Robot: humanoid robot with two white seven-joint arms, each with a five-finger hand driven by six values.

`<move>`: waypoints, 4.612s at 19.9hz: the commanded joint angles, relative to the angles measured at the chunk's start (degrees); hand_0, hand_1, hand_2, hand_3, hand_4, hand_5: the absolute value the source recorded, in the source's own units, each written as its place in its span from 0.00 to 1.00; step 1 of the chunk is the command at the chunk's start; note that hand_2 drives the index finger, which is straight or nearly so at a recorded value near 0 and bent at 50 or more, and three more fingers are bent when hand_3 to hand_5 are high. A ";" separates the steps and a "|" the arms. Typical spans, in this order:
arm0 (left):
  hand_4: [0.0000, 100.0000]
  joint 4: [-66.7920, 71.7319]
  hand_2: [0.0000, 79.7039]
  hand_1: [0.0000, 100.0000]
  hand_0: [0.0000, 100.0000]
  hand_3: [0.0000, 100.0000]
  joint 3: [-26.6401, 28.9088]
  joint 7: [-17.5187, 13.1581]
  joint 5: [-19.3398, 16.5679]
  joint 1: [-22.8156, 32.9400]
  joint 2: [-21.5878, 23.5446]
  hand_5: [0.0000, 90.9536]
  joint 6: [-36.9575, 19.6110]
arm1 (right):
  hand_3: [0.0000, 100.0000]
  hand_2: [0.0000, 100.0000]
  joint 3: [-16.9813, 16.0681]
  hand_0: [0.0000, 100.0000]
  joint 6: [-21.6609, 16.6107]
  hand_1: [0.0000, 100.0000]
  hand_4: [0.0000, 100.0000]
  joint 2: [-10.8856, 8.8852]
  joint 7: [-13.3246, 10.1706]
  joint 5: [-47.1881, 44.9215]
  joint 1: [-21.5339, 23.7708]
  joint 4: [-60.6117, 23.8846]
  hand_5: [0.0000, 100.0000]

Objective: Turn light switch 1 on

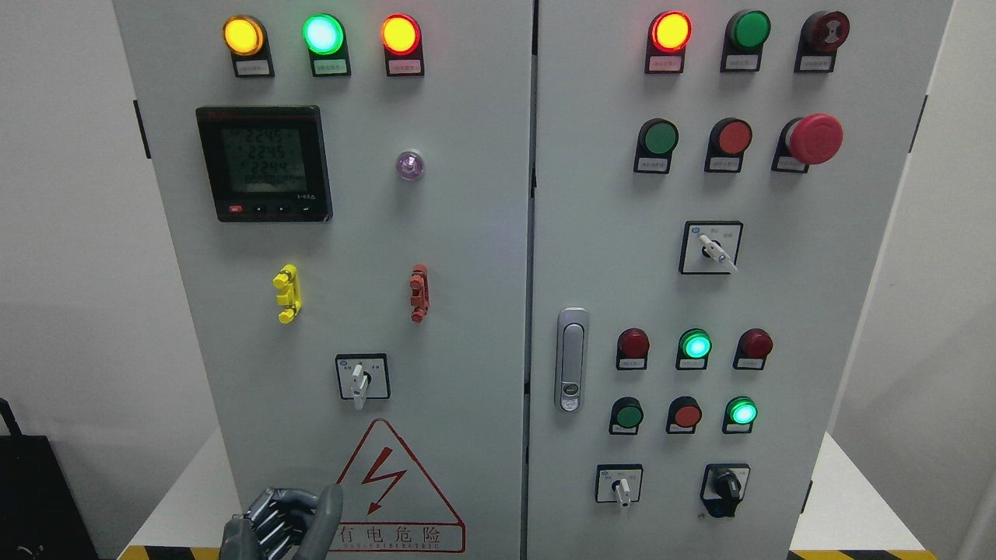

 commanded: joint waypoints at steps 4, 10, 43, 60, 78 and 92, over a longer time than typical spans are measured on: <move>0.86 -0.34 0.78 0.64 0.00 0.89 -3.01 2.66 0.09 -4.31 -3.49 0.84 3.75 | 0.00 0.00 0.00 0.05 -0.05 0.00 0.00 0.00 0.04 0.01 0.00 0.00 0.00; 0.86 0.28 0.78 0.65 0.00 0.89 -3.80 3.36 -2.72 -6.08 -3.94 0.85 4.72 | 0.00 0.00 0.00 0.05 -0.05 0.00 0.00 0.00 -0.05 0.01 0.00 0.00 0.00; 0.87 7.13 0.77 0.68 0.00 0.89 -3.09 8.81 -8.79 -14.87 -5.69 0.84 8.24 | 0.00 0.00 0.00 0.05 -0.05 0.00 0.00 0.00 0.04 0.01 0.00 0.00 0.00; 0.87 7.66 0.76 0.67 0.00 0.88 -3.09 9.16 -8.79 -17.06 -5.96 0.84 9.11 | 0.00 0.00 0.00 0.05 -0.05 0.00 0.00 0.00 0.04 -0.07 0.00 0.00 0.00; 0.87 7.66 0.77 0.67 0.02 0.90 -3.27 9.08 -8.62 -17.50 -6.05 0.86 11.22 | 0.00 0.00 0.00 0.05 -0.05 0.00 0.00 0.00 -0.05 0.01 0.00 0.00 0.00; 0.88 7.66 0.77 0.69 0.12 0.91 -3.71 9.08 -8.35 -18.38 -6.22 0.87 11.31 | 0.00 0.00 0.00 0.05 -0.05 0.00 0.00 0.00 -0.05 0.01 0.00 0.00 0.00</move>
